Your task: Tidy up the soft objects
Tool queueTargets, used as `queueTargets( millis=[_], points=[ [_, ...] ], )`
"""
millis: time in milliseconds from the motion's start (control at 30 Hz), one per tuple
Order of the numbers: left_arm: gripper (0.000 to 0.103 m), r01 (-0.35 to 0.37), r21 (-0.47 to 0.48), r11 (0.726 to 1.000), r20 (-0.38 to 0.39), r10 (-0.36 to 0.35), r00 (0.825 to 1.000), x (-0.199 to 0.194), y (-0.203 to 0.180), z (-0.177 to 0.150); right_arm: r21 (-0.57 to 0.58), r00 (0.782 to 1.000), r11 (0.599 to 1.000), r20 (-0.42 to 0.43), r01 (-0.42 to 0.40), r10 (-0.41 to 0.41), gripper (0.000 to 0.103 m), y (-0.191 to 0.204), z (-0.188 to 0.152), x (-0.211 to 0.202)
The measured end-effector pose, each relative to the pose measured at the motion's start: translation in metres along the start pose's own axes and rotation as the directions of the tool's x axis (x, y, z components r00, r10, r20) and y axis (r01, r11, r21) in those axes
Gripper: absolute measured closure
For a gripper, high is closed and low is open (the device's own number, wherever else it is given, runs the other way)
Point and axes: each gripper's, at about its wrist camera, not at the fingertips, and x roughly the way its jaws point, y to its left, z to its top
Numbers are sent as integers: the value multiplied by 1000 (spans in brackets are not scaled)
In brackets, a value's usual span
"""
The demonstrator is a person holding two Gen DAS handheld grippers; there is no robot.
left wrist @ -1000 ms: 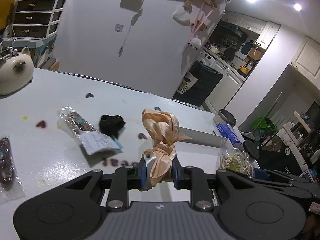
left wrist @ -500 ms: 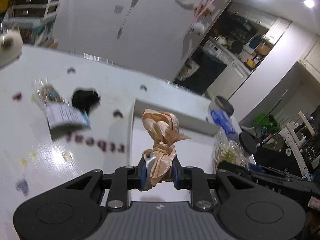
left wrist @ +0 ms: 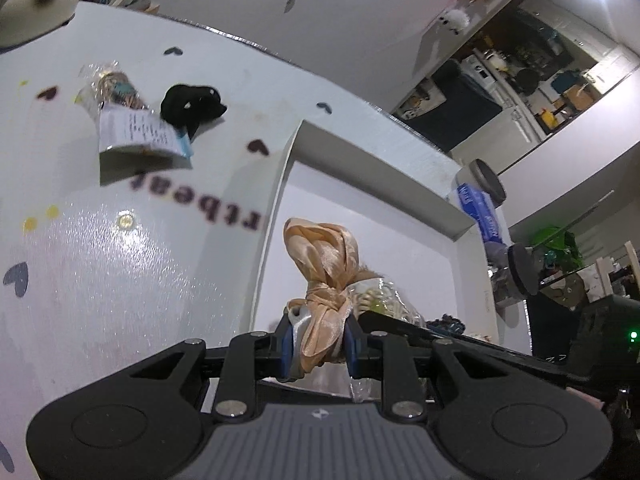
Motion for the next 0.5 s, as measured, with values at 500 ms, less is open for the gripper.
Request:
queueTargets(
  millis=[500],
  points=[
    [72, -115, 41, 992, -97, 119, 988, 47, -17, 5, -46, 990, 994, 103, 101, -96, 23, -12, -2, 1]
  ],
)
